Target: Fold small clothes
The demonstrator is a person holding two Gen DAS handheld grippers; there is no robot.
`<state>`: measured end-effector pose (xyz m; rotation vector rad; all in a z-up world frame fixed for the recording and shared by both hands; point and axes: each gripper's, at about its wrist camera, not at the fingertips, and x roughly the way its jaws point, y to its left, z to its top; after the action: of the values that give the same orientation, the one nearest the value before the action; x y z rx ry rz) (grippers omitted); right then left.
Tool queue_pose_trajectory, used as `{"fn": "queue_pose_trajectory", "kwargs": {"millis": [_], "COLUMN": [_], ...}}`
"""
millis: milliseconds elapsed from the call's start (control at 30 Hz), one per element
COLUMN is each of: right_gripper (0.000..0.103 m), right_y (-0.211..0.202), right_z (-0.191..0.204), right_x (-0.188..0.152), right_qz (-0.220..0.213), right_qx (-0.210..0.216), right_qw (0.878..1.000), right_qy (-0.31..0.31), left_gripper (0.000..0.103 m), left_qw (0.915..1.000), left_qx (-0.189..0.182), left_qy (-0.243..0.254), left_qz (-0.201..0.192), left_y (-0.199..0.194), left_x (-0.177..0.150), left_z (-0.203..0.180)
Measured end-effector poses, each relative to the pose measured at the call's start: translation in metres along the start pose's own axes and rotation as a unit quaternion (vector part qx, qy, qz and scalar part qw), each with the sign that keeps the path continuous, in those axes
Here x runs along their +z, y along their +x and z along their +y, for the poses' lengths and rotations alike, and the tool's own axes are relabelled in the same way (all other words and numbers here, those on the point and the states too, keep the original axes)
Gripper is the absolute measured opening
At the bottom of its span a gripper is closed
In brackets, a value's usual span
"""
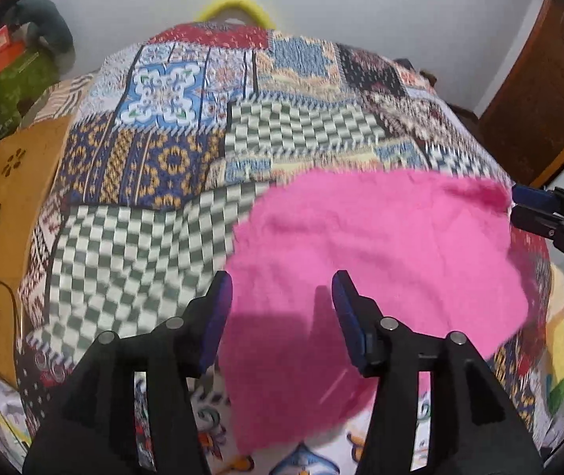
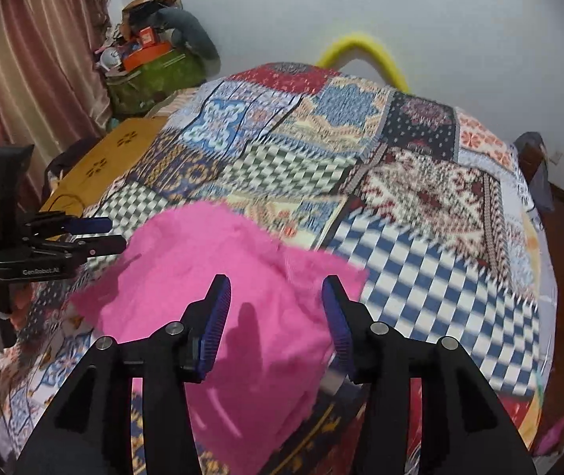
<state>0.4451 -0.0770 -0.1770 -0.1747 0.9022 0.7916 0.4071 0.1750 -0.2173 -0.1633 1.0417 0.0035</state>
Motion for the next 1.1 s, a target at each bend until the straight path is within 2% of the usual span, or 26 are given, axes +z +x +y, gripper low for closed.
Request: {"fn": "queue_pose_trajectory", "kwargs": {"millis": [100, 267, 333, 433, 567, 633, 733, 933, 1100], "right_gripper": [0.054, 0.055, 0.055, 0.055, 0.058, 0.063, 0.065, 0.065, 0.064], "right_y": [0.0, -0.004, -0.007, -0.015, -0.026, -0.026, -0.014, 0.019, 0.034], "right_z": [0.004, -0.003, -0.008, -0.016, -0.024, -0.024, -0.02, -0.025, -0.027], "right_x": [-0.017, -0.044, -0.053, -0.06, -0.059, -0.053, -0.044, -0.04, -0.04], "right_qz": [0.018, 0.04, 0.049, 0.049, 0.03, 0.021, 0.02, 0.038, 0.03], "right_qx": [0.0, -0.011, -0.029, -0.031, -0.007, -0.003, -0.001, 0.017, 0.045], "right_qw": [1.0, 0.999, 0.998, 0.998, 0.997, 0.997, 0.997, 0.993, 0.99], "right_qy": [0.001, 0.01, 0.012, 0.026, 0.065, 0.072, 0.076, 0.107, 0.128], "left_gripper": [0.052, 0.06, 0.062, 0.062, 0.064, 0.064, 0.064, 0.064, 0.064], "left_qw": [0.9999, 0.9994, 0.9992, 0.9987, 0.9983, 0.9972, 0.9935, 0.9878, 0.9762], "left_qx": [0.005, 0.028, 0.035, 0.049, 0.037, 0.022, -0.024, -0.067, -0.122], "left_qy": [0.005, 0.005, 0.002, -0.006, -0.045, -0.071, -0.111, -0.137, -0.176], "left_qz": [0.01, 0.02, 0.021, 0.014, -0.003, -0.007, 0.0, 0.033, 0.033], "left_y": [-0.001, -0.004, -0.008, -0.018, -0.027, -0.024, -0.005, 0.037, 0.049], "left_x": [-0.019, -0.049, -0.059, -0.066, -0.059, -0.05, -0.035, -0.021, -0.015], "left_z": [-0.002, 0.008, 0.017, 0.028, 0.043, 0.048, 0.053, 0.045, 0.042]}}
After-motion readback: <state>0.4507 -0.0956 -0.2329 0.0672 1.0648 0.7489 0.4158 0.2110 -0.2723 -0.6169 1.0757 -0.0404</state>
